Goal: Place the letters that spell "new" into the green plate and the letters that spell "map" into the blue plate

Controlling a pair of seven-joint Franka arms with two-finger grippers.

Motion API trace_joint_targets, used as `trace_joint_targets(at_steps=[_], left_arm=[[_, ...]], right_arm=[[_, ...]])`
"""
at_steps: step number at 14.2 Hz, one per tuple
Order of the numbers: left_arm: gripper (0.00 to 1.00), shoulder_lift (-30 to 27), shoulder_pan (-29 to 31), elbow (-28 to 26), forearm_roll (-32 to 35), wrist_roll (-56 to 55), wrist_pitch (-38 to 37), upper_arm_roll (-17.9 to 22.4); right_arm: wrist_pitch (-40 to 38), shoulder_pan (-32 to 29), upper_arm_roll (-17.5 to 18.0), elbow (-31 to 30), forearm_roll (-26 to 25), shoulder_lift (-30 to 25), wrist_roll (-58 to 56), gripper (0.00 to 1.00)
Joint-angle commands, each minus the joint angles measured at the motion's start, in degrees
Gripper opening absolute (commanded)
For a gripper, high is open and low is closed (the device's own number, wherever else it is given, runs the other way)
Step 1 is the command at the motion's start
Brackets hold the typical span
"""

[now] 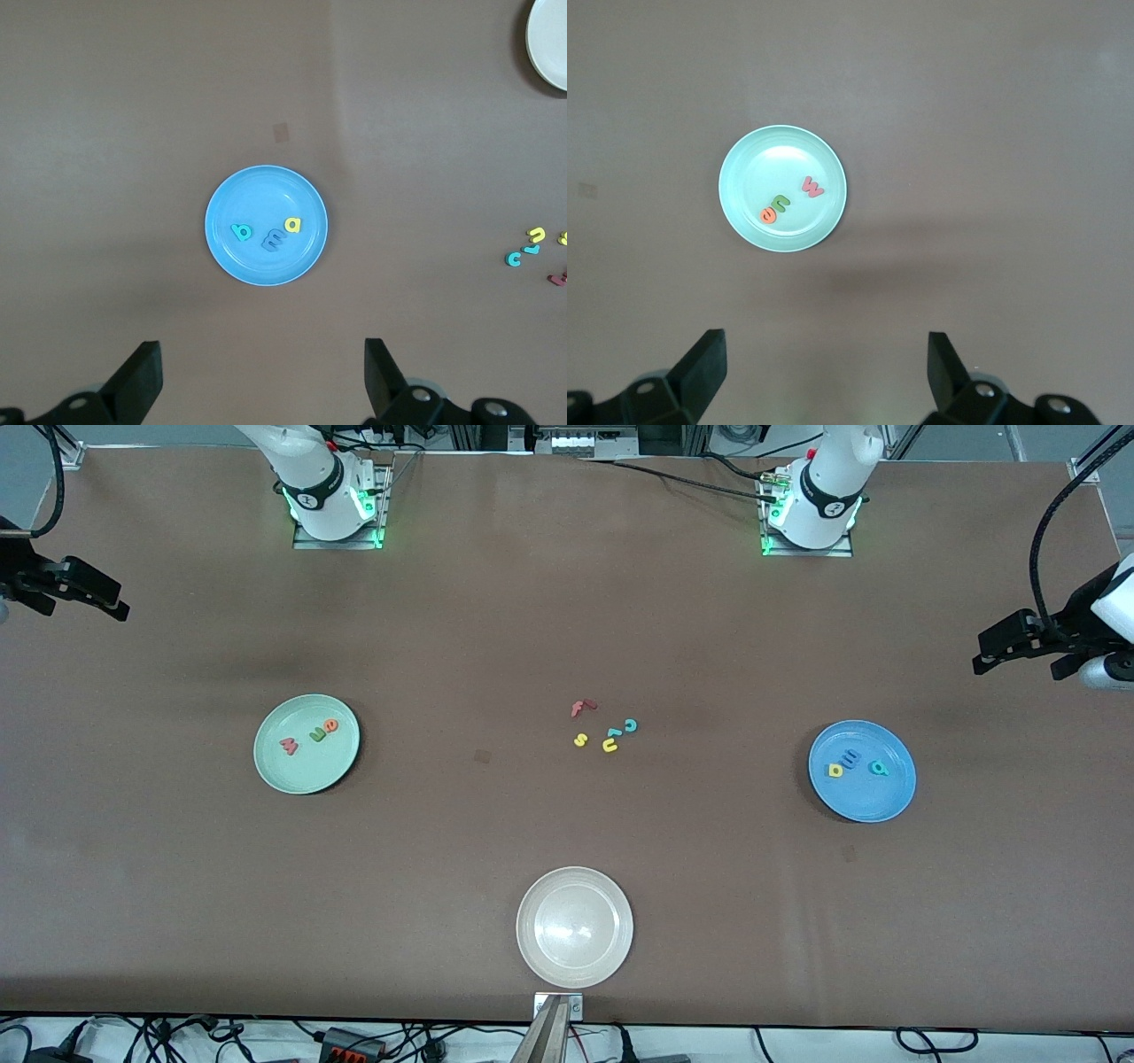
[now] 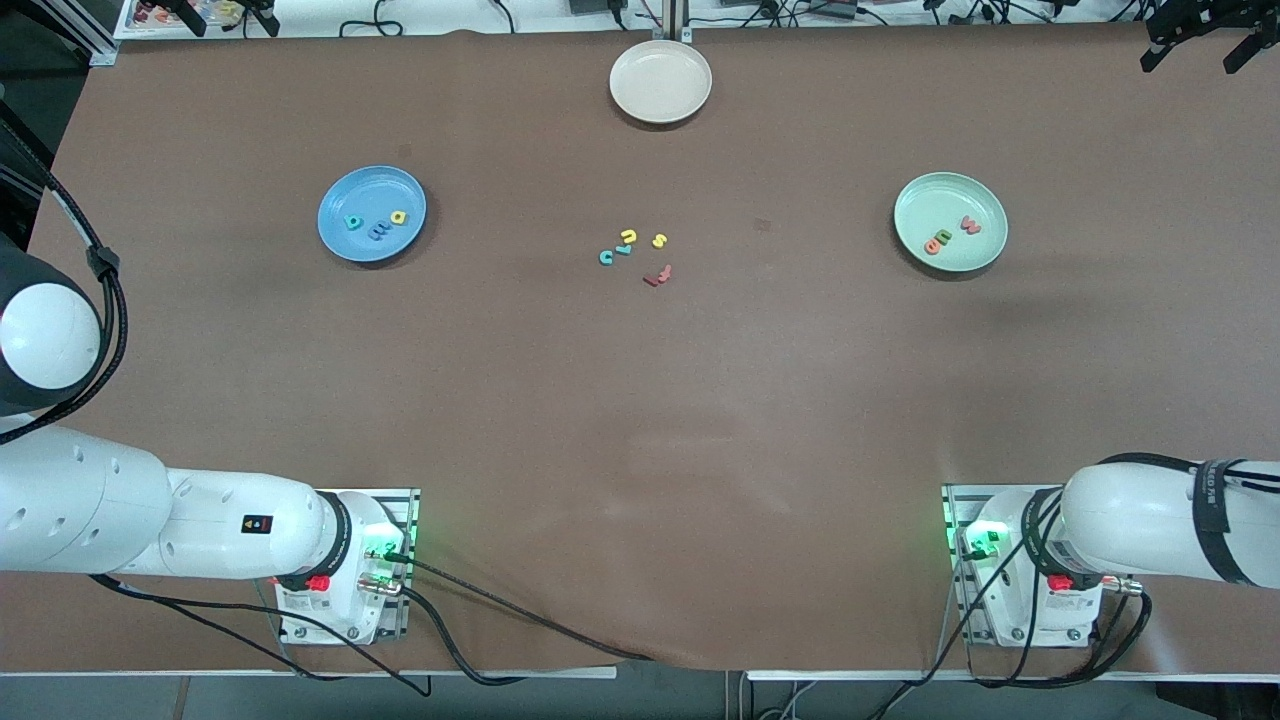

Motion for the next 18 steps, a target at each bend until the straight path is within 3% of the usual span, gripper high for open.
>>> trace_joint_targets(at_steps=[1,18], left_arm=[[1.00,0.64,0.39,1.72,0.98,0.98,-1.32,-0.30],[1.00,0.55,0.04,1.72,0.98,0.89,-1.41,-0.39]], right_arm=[[-0.16,-0.14,0.23,-0.99,-0.93,-1.02,-0.55,1.00],[0.89,-0.14,0.05,-0.99,-0.85,-0.32,-0.64,1.00]])
